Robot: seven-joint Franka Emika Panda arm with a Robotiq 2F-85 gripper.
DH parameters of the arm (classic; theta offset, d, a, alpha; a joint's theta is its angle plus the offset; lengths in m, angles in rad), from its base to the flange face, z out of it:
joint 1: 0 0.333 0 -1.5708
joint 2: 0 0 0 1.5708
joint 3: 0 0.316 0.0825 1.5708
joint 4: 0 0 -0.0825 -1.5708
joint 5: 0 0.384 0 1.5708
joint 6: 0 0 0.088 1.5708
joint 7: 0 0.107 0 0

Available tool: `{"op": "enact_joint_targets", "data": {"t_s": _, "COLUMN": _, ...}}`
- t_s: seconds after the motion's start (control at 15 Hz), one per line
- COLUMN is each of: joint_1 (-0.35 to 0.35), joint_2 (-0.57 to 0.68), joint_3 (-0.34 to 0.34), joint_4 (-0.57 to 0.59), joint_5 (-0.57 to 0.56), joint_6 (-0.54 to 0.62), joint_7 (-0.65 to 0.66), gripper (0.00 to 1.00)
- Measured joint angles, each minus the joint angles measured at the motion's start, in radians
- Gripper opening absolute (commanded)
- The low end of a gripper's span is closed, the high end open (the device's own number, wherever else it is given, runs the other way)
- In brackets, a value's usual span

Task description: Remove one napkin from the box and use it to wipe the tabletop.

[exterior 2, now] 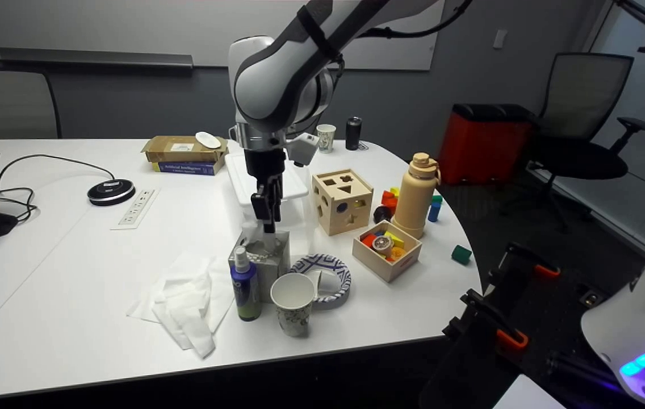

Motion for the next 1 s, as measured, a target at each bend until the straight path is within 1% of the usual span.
{"op": "enact_joint_targets", "data": {"t_s": 0.13, "joint_1": 0.005, "joint_2": 0.009, "joint_3": 0.001, "joint_4": 0.009, "joint_5": -0.007, "joint_6": 0.000, "joint_7": -0.014, "gripper": 0.05}}
{"op": "enact_joint_targets", "data": {"t_s": 0.2, "joint_1": 0.009, "joint_2": 0.013, "joint_3": 0.001, "joint_4": 0.012, "joint_5": -0.010, "joint_6": -0.001, "joint_7": -0.017, "gripper": 0.00}}
{"op": "enact_joint_targets", "data": {"t_s": 0.53, "joint_1": 0.028, "joint_2": 0.026, "joint_3": 0.011, "joint_4": 0.018, "joint_5": -0.045, "joint_6": -0.001, "joint_7": -0.021, "gripper": 0.00}}
{"op": "enact_joint_targets", "data": {"t_s": 1.0, "joint_1": 0.039, "joint_2": 0.012, "joint_3": 0.040, "joint_4": 0.029, "joint_5": -0.048, "joint_6": -0.001, "joint_7": -0.036, "gripper": 0.00}}
